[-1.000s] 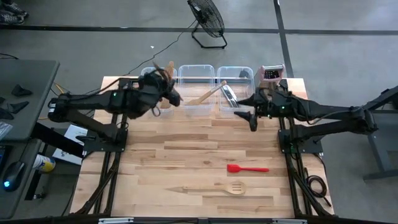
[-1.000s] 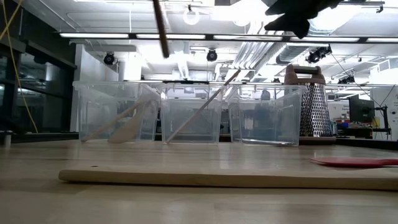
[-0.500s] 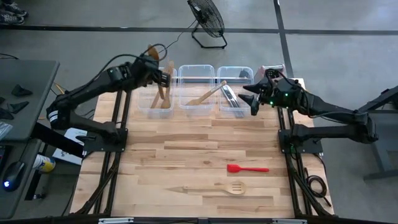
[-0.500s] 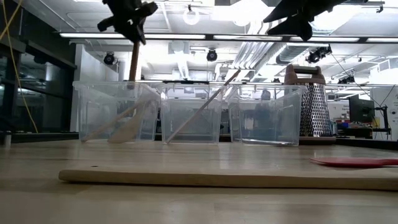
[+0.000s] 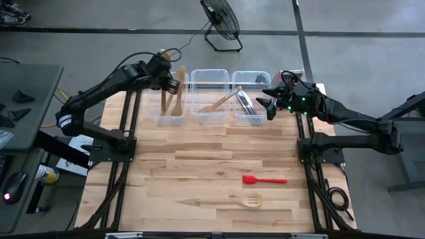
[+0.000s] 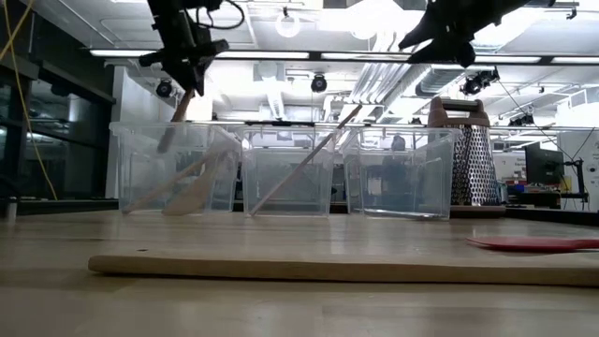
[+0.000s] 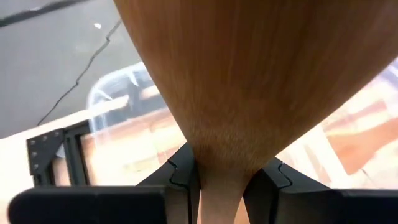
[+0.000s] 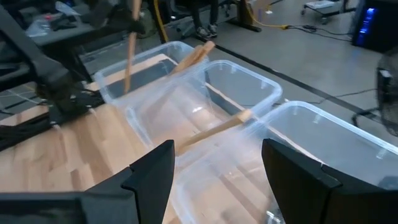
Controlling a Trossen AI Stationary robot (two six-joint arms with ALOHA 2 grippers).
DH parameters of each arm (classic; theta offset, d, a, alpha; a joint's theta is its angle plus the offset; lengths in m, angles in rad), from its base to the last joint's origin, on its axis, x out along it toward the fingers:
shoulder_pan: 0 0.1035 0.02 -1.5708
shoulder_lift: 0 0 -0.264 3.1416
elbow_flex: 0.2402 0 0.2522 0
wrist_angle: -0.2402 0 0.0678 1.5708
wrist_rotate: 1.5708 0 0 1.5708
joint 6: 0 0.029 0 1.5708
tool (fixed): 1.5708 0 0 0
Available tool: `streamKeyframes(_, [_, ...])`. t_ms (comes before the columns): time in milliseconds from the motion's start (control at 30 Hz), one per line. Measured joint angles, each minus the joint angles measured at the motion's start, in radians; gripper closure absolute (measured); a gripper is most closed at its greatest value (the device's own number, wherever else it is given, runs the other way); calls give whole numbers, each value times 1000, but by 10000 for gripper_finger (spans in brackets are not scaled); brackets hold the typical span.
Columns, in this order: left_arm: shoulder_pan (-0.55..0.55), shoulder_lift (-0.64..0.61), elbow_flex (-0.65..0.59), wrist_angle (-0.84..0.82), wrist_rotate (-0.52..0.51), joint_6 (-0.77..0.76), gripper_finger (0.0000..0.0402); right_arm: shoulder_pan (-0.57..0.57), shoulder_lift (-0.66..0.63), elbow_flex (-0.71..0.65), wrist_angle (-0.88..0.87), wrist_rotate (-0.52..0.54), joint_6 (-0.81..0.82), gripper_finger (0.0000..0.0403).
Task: Pick & Place Kitchen Items
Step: Put the wooden serving spoon into the left transparent bin, then put the red rubber scraper into the middle transparent bin
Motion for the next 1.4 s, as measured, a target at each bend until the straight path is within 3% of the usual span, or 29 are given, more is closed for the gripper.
streamKeyframes(267, [0, 80, 0, 10, 45, 32, 322, 0, 0, 0, -24, 27, 0, 168])
streamKeyframes(500, [0, 99, 0, 16, 61, 54, 231, 0, 0, 0, -69, 27, 6, 168])
streamKeyframes(633, [0, 97, 0, 26, 61, 54, 207, -9, 0, 0, -70, 42, 7, 168])
streamKeyframes(767, [0, 76, 0, 28, 58, 49, 204, -38, 0, 0, -71, 25, 7, 168])
streamKeyframes(1033, [-25, -40, 0, 40, 66, -62, 203, -93, -6, 0, -71, -131, -76, 168])
streamKeyframes(1400, [-288, -171, 1, 112, -26, -109, 242, -144, -41, -1, -122, -320, -134, 168])
